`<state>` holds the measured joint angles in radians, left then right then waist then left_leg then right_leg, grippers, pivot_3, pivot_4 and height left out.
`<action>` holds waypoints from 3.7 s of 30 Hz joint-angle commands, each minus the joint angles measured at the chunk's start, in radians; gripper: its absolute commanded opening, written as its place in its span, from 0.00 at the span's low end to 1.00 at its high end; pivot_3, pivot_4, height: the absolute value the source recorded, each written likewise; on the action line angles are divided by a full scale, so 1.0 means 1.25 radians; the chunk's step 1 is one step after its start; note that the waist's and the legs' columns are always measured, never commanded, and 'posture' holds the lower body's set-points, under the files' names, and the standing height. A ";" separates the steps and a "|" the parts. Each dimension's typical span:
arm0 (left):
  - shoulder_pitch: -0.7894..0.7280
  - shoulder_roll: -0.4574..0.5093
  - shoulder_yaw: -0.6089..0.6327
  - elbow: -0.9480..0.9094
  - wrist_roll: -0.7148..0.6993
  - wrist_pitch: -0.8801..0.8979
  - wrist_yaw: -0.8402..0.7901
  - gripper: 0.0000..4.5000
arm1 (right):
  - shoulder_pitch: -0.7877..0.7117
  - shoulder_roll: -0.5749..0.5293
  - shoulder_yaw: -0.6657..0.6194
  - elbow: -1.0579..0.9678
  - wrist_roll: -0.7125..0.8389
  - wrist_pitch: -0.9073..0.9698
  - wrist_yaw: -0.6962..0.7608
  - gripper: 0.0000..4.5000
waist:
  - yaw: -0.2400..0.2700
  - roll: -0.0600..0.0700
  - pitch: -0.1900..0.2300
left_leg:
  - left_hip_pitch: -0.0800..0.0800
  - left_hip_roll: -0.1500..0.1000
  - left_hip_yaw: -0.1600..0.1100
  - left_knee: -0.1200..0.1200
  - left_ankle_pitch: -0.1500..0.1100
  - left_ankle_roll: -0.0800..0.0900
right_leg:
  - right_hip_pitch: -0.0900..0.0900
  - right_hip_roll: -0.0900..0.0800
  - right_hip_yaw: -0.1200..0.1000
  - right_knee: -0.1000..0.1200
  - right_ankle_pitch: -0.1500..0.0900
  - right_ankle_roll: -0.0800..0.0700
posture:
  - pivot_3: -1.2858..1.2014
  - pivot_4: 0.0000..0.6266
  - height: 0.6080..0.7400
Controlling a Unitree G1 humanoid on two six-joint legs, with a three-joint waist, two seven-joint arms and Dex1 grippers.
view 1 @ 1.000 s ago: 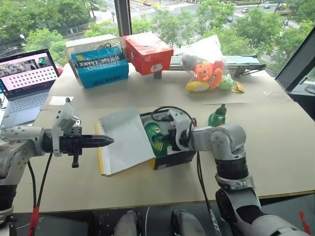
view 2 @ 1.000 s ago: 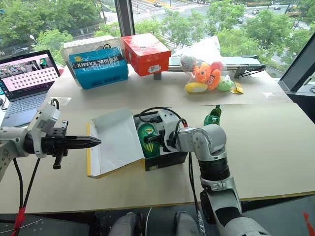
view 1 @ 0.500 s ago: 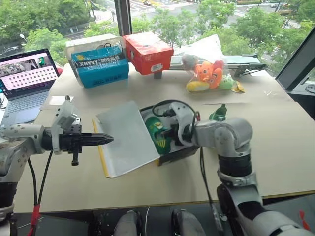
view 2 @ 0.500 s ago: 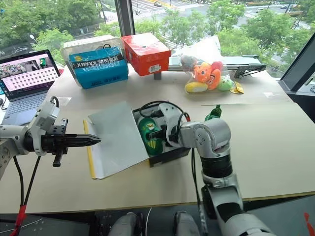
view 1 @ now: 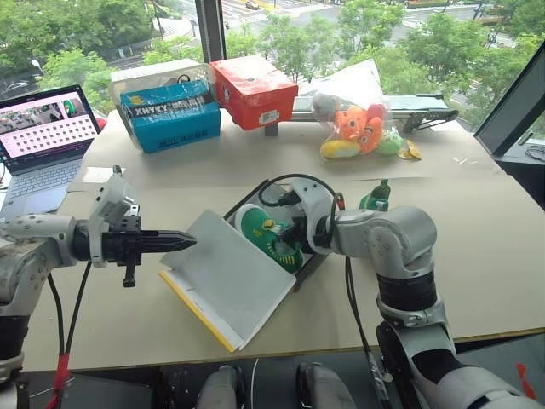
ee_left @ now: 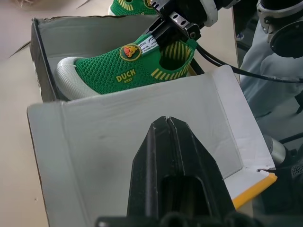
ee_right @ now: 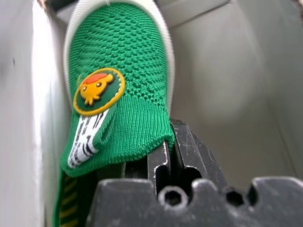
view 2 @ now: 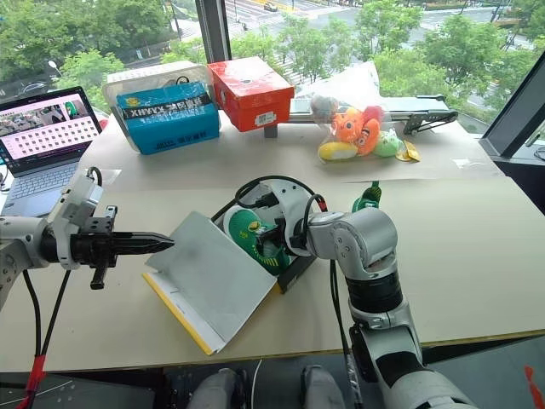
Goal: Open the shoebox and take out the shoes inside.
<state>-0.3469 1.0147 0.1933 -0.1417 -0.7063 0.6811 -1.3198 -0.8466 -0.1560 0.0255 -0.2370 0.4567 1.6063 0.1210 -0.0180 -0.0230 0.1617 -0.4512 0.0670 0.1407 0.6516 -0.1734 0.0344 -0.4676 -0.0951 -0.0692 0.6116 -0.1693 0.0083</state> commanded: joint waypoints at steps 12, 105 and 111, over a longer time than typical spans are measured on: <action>-0.006 0.013 0.011 -0.012 -0.004 -0.003 -0.009 0.00 | -0.167 0.005 -0.202 0.023 -0.076 -0.010 -0.030 0.02 | 0.000 0.000 0.000 | 0.000 0.000 0.000 0.000 0.000 0.000 | -0.001 0.000 0.000 0.000 0.000 0.000 | 0.52 0.24 0.99; 0.252 -0.541 0.240 0.001 0.228 -0.214 0.852 0.00 | 0.704 -0.090 -0.089 -0.391 -0.341 -0.611 -0.160 0.73 | 0.004 -0.007 -0.004 | 0.008 0.001 -0.001 -0.001 -0.002 -0.004 | 0.007 -0.003 0.001 -0.001 -0.002 -0.002 | 0.52 0.24 0.99; 0.238 -0.544 0.210 0.036 0.225 -0.257 0.826 0.00 | 0.701 -0.056 -0.096 -0.317 -0.364 -0.677 -0.168 0.73 | 0.003 -0.007 -0.004 | 0.008 0.001 -0.001 -0.003 -0.002 -0.004 | 0.006 -0.002 0.001 -0.001 -0.003 -0.003 | 0.52 0.24 0.99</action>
<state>-0.0340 0.3280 0.4526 -0.0870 -0.4281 0.3941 -0.2765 0.0421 -0.2247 -0.0725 -0.6216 0.0203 0.8051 -0.0784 -0.0143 -0.0318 0.1569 -0.4417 0.0682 0.1398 0.6482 -0.1754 0.0296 -0.4602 -0.0978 -0.0681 0.6098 -0.1728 0.0045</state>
